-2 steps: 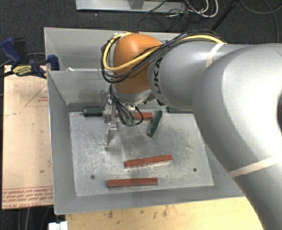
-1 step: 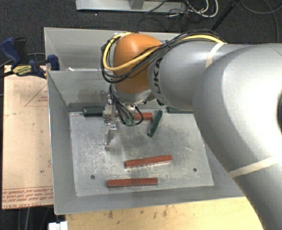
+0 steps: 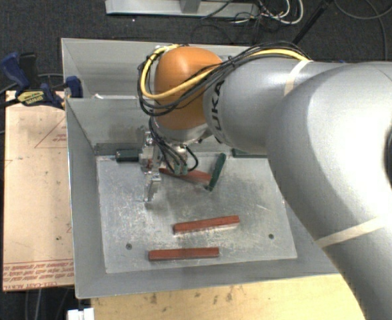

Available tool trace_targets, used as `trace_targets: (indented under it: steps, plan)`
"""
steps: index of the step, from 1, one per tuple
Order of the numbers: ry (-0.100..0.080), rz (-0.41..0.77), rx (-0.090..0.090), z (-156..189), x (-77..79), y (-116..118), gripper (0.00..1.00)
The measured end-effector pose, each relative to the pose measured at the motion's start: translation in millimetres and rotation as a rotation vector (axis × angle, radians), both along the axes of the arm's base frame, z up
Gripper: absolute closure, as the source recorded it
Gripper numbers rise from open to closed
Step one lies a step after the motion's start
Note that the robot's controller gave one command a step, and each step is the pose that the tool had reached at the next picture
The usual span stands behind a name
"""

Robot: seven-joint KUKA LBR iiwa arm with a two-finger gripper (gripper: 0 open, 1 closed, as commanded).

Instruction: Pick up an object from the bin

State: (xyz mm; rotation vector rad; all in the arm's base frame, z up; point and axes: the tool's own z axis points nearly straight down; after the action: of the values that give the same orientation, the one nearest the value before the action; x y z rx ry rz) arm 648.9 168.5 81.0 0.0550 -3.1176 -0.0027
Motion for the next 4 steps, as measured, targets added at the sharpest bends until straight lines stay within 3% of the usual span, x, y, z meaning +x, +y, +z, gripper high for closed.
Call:
trace_targets:
  steps: [1, 2, 3, 4]
  plan:
    - [-0.008, -0.077, 0.016, -1, 1.8, -3, 0.00]
    - [-0.009, -0.237, 0.015, 1, 2.3, -9, 0.00]
    - [-0.021, -0.187, -0.002, 26, -6.4, -64, 0.00]
    - [-0.032, -0.078, 0.002, 1, -38.9, -122, 1.00]
